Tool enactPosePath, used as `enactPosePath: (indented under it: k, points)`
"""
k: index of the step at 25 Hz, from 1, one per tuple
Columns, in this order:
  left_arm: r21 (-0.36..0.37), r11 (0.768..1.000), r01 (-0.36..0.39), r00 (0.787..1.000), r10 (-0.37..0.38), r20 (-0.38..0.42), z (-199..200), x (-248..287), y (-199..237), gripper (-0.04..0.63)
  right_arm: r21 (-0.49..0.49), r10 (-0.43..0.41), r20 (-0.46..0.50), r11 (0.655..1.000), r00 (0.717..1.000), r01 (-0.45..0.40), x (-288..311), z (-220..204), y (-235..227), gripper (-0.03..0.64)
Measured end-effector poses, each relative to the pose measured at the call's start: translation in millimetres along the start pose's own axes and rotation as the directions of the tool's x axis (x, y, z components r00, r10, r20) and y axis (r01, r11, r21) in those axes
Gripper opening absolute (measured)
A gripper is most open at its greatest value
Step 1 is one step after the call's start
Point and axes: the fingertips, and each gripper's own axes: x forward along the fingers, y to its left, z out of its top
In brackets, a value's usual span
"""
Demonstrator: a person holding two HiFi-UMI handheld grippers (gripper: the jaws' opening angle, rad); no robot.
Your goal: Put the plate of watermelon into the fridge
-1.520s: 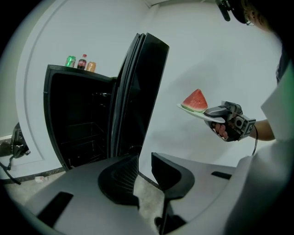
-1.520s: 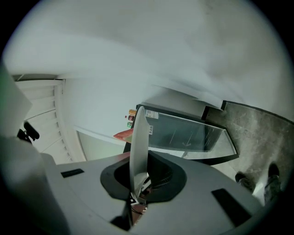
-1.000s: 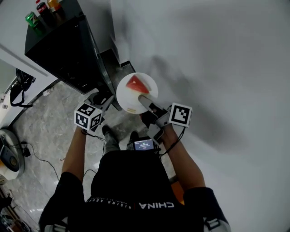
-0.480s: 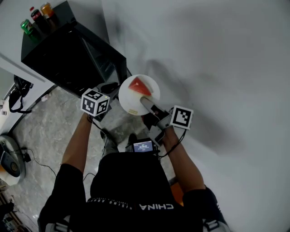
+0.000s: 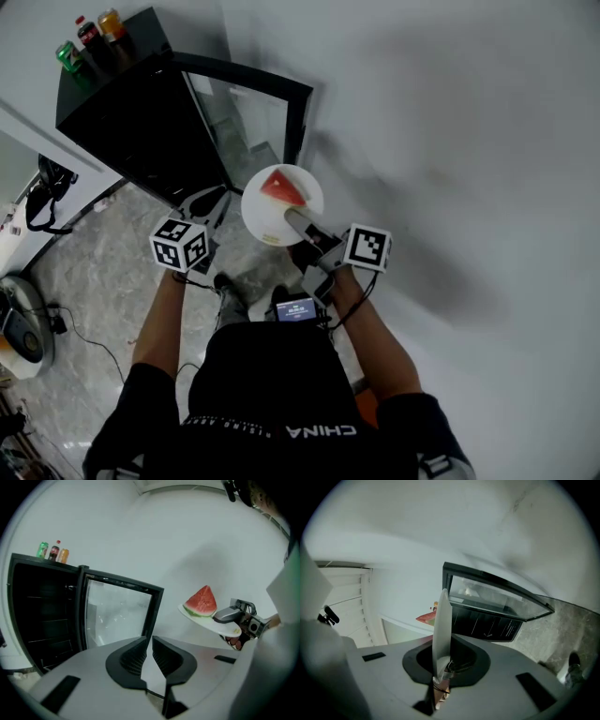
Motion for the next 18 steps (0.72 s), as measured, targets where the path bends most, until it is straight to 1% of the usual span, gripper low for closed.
enactPosePath:
  k: [3,6,8,11,14,16,18]
  points:
    - [-0.029,0.997,-0.067,0.997,0.069,0.042,0.8,-30.8,18.3,0.025,0.005,-0.005,-0.036,1.0,0.999,0.005,18.9,-9.1,-3.6,0.024]
    - [-0.051,0.991,-0.12,0.99,0.123,0.075,1.2,-63.8,34.5,0.012,0.008,-0.015,-0.075,1.0,0.997,0.016,39.8,-20.1,-6.6,0.023]
    - [-0.076,0.987,-0.144,0.984,0.151,0.097,0.6,-83.5,41.6,0.012,0.009,-0.017,-0.102,1.0,0.995,0.018,52.8,-26.5,-8.1,0.023]
    - [-0.132,0.978,-0.164,0.975,0.181,0.131,0.5,-108.7,53.3,0.012,0.021,-0.01,-0.133,1.0,0.991,0.013,78.7,-34.4,-8.2,0.023]
    - [-0.197,0.961,-0.194,0.963,0.225,0.149,-5.2,-134.4,77.0,0.012,0.006,-0.009,-0.169,1.0,0.986,0.01,112.9,-46.2,-9.7,0.023]
    - [-0.251,0.945,-0.209,0.954,0.253,0.161,-10.7,-151.5,98.1,0.012,-0.005,-0.018,-0.193,1.0,0.981,0.017,138.1,-54.3,-13.4,0.023]
    - [-0.282,0.93,-0.237,0.944,0.289,0.16,-15.5,-169.4,122.3,0.012,-0.011,-0.025,-0.213,1.0,0.977,0.023,166.5,-61.7,-16.4,0.023]
